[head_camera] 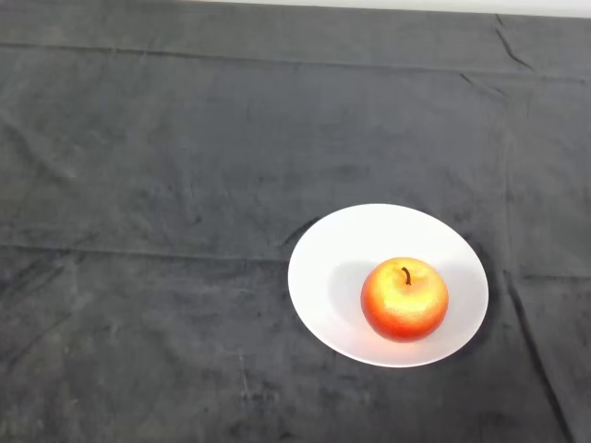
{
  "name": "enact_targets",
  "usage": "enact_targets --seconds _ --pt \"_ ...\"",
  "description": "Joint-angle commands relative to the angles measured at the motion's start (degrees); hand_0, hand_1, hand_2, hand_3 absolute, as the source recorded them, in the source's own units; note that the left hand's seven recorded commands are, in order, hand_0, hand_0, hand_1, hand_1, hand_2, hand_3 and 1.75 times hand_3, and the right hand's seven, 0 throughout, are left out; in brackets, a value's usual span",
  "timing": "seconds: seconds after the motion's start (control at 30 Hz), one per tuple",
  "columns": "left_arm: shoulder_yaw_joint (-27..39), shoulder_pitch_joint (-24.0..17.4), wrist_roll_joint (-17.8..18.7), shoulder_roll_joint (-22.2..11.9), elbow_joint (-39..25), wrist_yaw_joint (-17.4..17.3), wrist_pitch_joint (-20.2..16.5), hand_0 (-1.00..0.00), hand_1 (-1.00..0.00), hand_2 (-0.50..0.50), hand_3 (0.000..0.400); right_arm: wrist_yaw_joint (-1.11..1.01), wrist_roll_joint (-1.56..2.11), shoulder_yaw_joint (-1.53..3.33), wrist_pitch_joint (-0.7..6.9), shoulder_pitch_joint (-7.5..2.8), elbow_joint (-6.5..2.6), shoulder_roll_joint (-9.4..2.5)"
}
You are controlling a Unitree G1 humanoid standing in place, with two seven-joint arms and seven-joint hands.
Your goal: Move the apple to the plate
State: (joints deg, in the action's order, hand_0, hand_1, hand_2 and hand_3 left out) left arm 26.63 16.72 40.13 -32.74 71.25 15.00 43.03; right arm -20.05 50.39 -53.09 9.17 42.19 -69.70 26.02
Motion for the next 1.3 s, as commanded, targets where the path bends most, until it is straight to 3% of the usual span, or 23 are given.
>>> enact_targets --seconds 0.03,1.3 --pt "1.8 1.1 -0.4 -1.5 -1.3 0.2 -0.7 0.0 0.0 0.0 0.0 -0.2 0.46 -0.54 -0.32 -0.11 -0.36 1.25" --pt "5.3 1.5 -5.1 -0.4 -3.2 0.1 -1.9 0.0 0.0 0.0 0.0 -0.17 0.43 -0.53 -0.31 -0.14 -0.27 1.21"
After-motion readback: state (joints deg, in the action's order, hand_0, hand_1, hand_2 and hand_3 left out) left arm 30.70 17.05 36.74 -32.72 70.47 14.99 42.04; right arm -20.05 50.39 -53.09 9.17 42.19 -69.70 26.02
